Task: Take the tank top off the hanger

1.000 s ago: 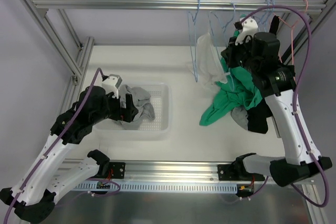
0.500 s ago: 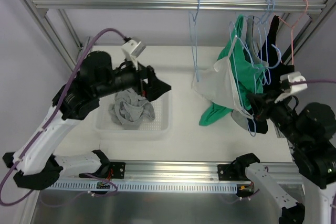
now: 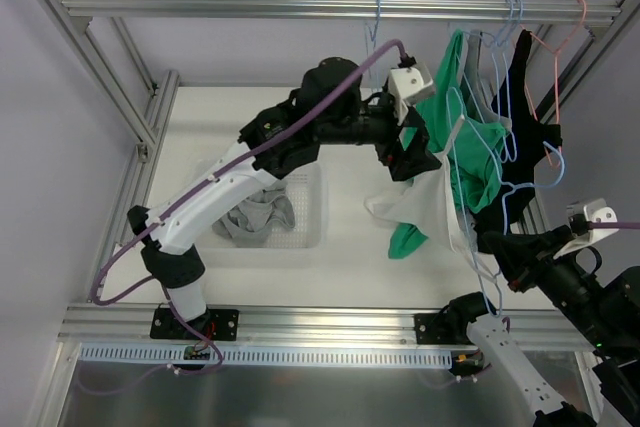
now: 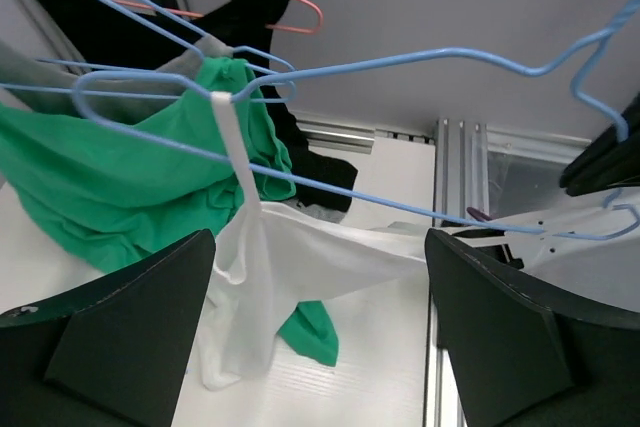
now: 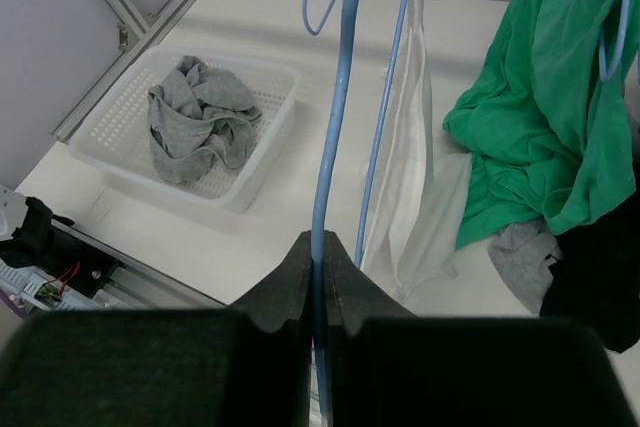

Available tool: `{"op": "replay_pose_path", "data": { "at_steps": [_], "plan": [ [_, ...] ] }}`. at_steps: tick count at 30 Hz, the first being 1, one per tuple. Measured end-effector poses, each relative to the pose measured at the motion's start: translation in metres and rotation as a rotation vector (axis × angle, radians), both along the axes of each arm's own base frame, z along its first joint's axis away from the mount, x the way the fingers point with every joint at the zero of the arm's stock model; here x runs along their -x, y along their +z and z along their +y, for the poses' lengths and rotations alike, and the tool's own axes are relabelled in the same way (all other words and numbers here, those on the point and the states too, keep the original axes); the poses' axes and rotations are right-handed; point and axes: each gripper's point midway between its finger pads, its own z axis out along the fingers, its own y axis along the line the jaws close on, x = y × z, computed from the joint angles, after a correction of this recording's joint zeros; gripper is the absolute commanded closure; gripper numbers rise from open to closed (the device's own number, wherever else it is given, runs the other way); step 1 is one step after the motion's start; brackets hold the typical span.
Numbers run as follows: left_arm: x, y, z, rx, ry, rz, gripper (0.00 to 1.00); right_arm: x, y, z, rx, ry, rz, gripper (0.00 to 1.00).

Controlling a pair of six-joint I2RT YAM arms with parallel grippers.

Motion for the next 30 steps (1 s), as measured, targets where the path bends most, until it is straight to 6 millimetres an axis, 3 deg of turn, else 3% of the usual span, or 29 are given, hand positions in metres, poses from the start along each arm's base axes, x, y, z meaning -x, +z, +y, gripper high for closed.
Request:
{"op": "replay_pose_path", "data": {
  "at_steps": [4,8,17,22,24,30],
  "plan": [
    [0.001,-0.029,-0.026,-0.052,-0.038,-0.02,0.21,0.008,0.002,0.004,-0.017,0.03,0.006,1.0],
    [-0.004,-0.045,-0.036,-0.062,-0.037,-0.032,0.28,0.015,0.005,0.007,-0.028,0.06,0.004,1.0],
    [-0.021,-0.047,-0.044,-0.033,0.009,-0.105,0.44,0.024,0.006,0.02,-0.041,0.145,0.008,1.0],
    [-0.034,-0.054,-0.045,-0.043,0.064,-0.14,0.45,0.024,0.006,0.02,-0.041,0.152,0.007,1.0],
    [-0.038,-0.059,-0.044,-0.056,0.08,-0.15,0.36,0.024,0.006,0.02,-0.04,0.153,0.008,1.0],
    [-0.043,-0.066,-0.043,-0.06,0.107,-0.165,0.34,0.023,0.003,0.021,-0.037,0.156,0.017,1.0]
  ]
}}
